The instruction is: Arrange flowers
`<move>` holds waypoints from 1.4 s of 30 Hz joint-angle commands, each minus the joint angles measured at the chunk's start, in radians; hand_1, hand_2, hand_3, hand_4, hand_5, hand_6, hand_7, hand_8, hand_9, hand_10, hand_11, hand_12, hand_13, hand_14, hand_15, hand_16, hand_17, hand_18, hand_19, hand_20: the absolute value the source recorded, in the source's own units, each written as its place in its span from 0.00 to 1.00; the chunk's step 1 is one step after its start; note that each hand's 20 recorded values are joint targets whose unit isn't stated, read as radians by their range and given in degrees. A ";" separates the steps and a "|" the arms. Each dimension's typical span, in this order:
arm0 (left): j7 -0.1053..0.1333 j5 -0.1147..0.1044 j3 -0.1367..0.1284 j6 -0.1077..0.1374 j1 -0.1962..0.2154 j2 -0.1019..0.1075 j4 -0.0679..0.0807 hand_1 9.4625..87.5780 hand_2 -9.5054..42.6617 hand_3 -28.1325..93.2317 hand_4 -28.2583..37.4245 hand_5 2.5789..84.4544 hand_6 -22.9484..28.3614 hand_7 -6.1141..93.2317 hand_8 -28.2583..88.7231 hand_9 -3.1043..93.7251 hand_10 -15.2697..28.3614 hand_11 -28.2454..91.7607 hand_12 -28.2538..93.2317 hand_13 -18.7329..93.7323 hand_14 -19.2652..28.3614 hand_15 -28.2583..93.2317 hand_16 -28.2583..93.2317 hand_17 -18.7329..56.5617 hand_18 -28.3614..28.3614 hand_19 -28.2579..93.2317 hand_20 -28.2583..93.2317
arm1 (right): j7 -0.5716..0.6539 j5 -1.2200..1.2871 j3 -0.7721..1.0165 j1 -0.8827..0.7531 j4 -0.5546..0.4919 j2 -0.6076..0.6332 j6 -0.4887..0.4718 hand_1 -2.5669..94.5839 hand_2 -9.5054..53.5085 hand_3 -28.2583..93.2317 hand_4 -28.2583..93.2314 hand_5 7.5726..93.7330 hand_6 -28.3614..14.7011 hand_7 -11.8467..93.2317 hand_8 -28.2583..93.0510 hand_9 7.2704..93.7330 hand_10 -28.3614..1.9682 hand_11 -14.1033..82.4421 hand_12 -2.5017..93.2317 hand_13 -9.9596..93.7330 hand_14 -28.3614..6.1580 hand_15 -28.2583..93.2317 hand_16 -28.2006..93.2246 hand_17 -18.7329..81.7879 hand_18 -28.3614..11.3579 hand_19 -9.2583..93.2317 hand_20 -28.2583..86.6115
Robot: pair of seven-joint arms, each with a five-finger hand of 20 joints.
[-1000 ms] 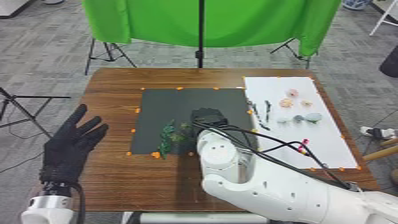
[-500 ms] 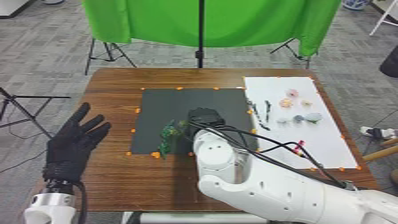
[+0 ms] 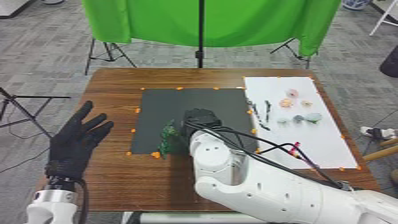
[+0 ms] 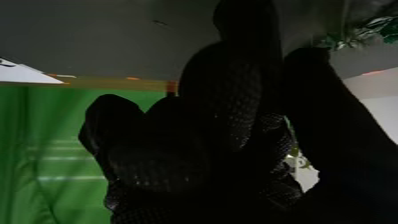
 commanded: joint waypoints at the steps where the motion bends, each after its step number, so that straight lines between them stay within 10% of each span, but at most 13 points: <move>1: -0.018 0.006 0.004 -0.009 0.006 -0.013 0.007 0.20 0.29 0.91 0.03 0.37 0.56 0.19 0.12 0.41 0.78 0.42 0.28 0.43 0.95 0.58 0.16 0.13 1.00 0.67 0.23 | 0.003 -0.038 -0.005 -0.001 -0.001 -0.001 0.014 0.38 0.16 0.83 0.00 1.00 0.66 0.37 0.10 1.00 0.58 0.67 0.18 0.99 0.58 0.78 0.42 0.74 0.05 1.00 0.68; 17: 0.050 -0.021 -0.001 0.025 0.068 0.009 -0.011 0.19 0.29 0.91 0.05 0.36 0.55 0.20 0.13 0.38 0.78 0.40 0.29 0.39 0.96 0.57 0.16 0.11 1.00 0.67 0.23 | 0.015 -0.076 0.244 -0.037 -0.135 0.183 0.212 0.34 0.11 0.85 0.02 0.99 0.62 0.29 0.13 1.00 0.52 0.59 0.23 0.93 0.52 0.81 0.42 0.68 0.03 1.00 0.66; 26: 0.071 -0.030 0.010 0.030 0.082 0.018 -0.013 0.19 0.29 0.91 0.06 0.36 0.56 0.19 0.14 0.37 0.79 0.40 0.30 0.38 0.97 0.58 0.16 0.11 1.00 0.68 0.23 | 0.098 -0.009 0.382 -0.104 -0.081 0.266 0.273 0.34 0.10 0.84 0.03 0.77 0.49 0.27 0.14 0.81 0.32 0.57 0.22 0.79 0.38 0.81 0.37 0.53 0.00 0.99 0.47; 33: 0.055 -0.025 0.022 0.021 0.060 0.007 -0.006 0.19 0.29 0.91 0.06 0.36 0.56 0.18 0.14 0.37 0.79 0.40 0.30 0.38 0.97 0.58 0.16 0.11 1.00 0.68 0.22 | 0.073 -0.038 0.309 -0.129 0.001 0.320 0.396 0.34 0.07 0.84 0.03 0.65 0.45 0.28 0.14 0.69 0.27 0.60 0.20 0.71 0.32 0.83 0.34 0.46 0.00 0.92 0.41; 42: 0.033 -0.014 0.015 0.014 0.054 -0.009 -0.004 0.19 0.29 0.91 0.06 0.36 0.56 0.18 0.14 0.37 0.79 0.40 0.30 0.38 0.97 0.59 0.15 0.11 1.00 0.68 0.22 | 0.075 0.027 0.272 -0.123 0.065 0.323 0.312 0.33 0.05 0.85 0.02 0.62 0.46 0.29 0.13 0.65 0.27 0.61 0.19 0.69 0.32 0.84 0.33 0.44 0.00 0.91 0.41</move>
